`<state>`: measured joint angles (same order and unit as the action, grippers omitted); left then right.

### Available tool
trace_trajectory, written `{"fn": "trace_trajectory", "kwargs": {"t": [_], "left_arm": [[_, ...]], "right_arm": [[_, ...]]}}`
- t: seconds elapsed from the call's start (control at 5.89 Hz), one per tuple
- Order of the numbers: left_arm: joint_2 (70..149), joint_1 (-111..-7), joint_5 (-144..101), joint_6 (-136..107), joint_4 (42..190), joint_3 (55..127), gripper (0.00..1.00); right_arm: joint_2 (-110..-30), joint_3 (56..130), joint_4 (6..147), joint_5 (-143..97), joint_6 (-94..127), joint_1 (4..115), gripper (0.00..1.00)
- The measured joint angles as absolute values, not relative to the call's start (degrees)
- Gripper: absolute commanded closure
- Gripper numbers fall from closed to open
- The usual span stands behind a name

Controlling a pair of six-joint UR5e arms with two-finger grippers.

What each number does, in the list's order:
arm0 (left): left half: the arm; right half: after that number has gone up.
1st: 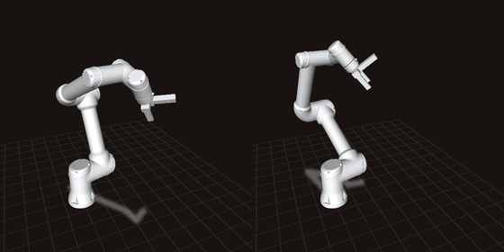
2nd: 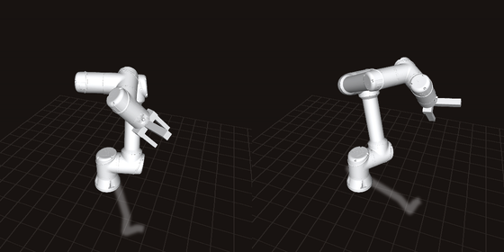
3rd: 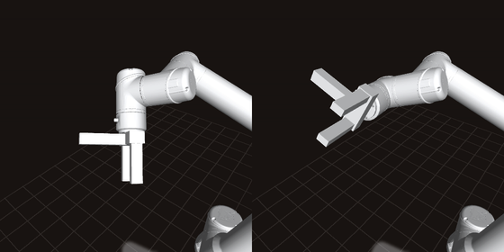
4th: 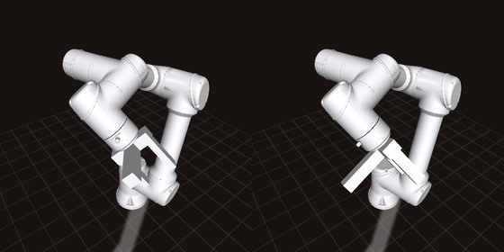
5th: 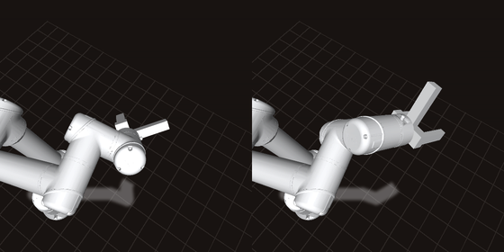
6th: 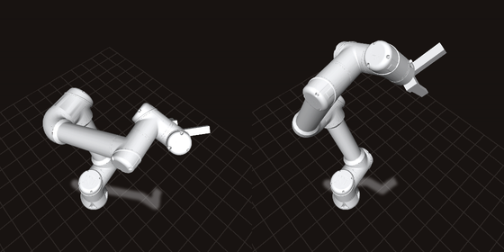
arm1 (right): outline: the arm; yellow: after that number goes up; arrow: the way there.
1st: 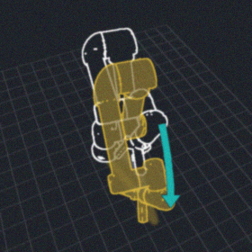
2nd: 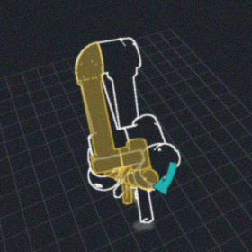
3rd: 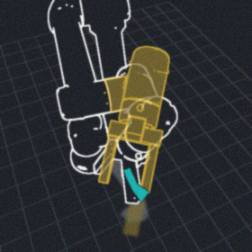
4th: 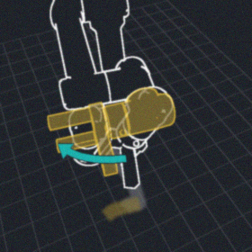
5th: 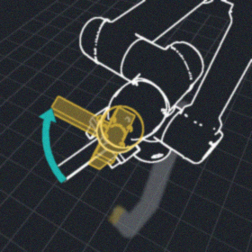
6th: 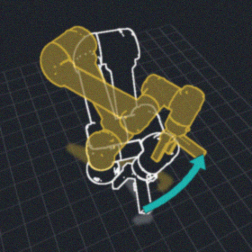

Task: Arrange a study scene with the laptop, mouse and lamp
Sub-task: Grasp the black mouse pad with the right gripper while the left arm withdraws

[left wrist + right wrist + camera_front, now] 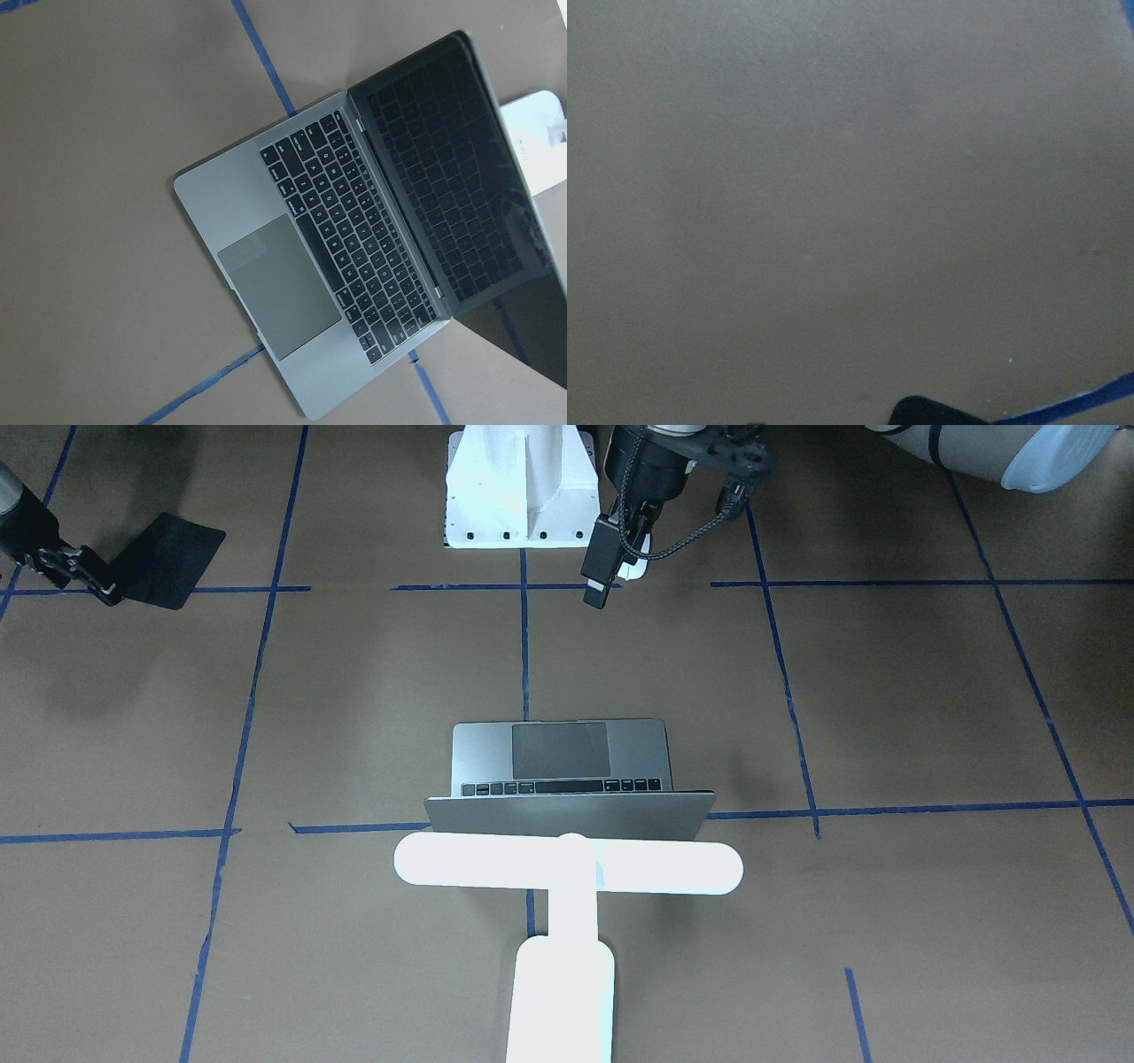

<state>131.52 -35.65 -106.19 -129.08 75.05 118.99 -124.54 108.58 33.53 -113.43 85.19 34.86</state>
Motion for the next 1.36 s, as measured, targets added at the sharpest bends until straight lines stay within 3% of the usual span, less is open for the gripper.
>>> {"fn": "trace_trajectory", "kwargs": {"t": [0.51, 0.85, 1.02, 1.19, 1.36], "left_arm": [[131.5, -35.4, -106.2, -129.0, 75.1, 118.9, 0.0], [131.6, -35.2, -106.1, -129.0, 75.1, 119.1, 0.0], [131.6, -35.1, -106.1, -129.0, 75.1, 119.2, 0.0], [131.6, -35.1, -106.1, -129.0, 75.1, 119.2, 0.0], [131.5, -35.1, -106.1, -129.0, 75.1, 119.2, 0.0]], "right_arm": [[-125.4, 95.7, 13.9, -113.6, 90.1, 32.3, 0.08], [-124.8, 95.2, 11.9, -113.5, 93.8, 30.2, 0.11], [-124.4, 96.0, 11.8, -113.3, 95.6, 28.3, 0.31], [-124.3, 96.6, 11.8, -113.2, 96.8, 27.3, 0.66], [-124.3, 96.9, 11.8, -113.1, 97.6, 26.9, 0.94]]}}
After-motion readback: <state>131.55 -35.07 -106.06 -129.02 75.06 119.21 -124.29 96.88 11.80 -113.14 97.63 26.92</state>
